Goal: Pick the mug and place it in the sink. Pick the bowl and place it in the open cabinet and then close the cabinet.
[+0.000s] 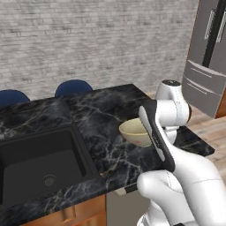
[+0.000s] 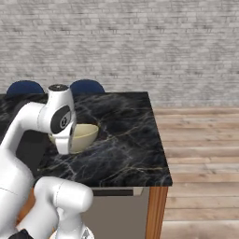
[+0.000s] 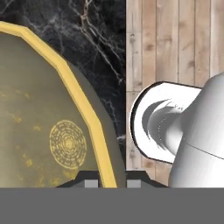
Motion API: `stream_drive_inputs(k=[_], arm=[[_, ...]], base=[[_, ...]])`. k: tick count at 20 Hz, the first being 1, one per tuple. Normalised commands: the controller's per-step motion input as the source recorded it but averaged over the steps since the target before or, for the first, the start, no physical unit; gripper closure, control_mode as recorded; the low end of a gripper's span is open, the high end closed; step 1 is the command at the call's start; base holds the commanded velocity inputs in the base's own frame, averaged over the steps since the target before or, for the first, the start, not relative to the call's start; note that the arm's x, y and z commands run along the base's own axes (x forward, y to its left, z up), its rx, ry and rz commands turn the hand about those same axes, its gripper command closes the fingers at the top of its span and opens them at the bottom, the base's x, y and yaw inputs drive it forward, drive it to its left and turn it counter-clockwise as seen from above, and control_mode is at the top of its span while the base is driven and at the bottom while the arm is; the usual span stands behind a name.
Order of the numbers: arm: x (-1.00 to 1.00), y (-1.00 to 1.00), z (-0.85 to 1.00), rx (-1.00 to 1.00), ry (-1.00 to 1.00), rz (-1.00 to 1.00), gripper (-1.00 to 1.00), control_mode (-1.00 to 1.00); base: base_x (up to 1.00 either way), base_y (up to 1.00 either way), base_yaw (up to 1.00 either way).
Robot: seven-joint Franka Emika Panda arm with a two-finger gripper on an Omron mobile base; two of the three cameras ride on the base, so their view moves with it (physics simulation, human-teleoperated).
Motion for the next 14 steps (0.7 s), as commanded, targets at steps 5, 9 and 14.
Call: stream_drive_inputs(k=[5, 9, 14], arm=[[-0.40, -0.01, 0.22, 0.02, -0.23, 0.00, 1.00, -1.00], [-0.28, 0.00, 0.36, 0.00, -0.25, -0.02, 1.00, -1.00], [-0.21, 0.00, 0.46, 0.06, -0.08, -0.01, 1.00, -1.00]], base=[[0.00, 0.00, 0.00], [0.00, 0.00, 0.00], [0.00, 0.00, 0.00]])
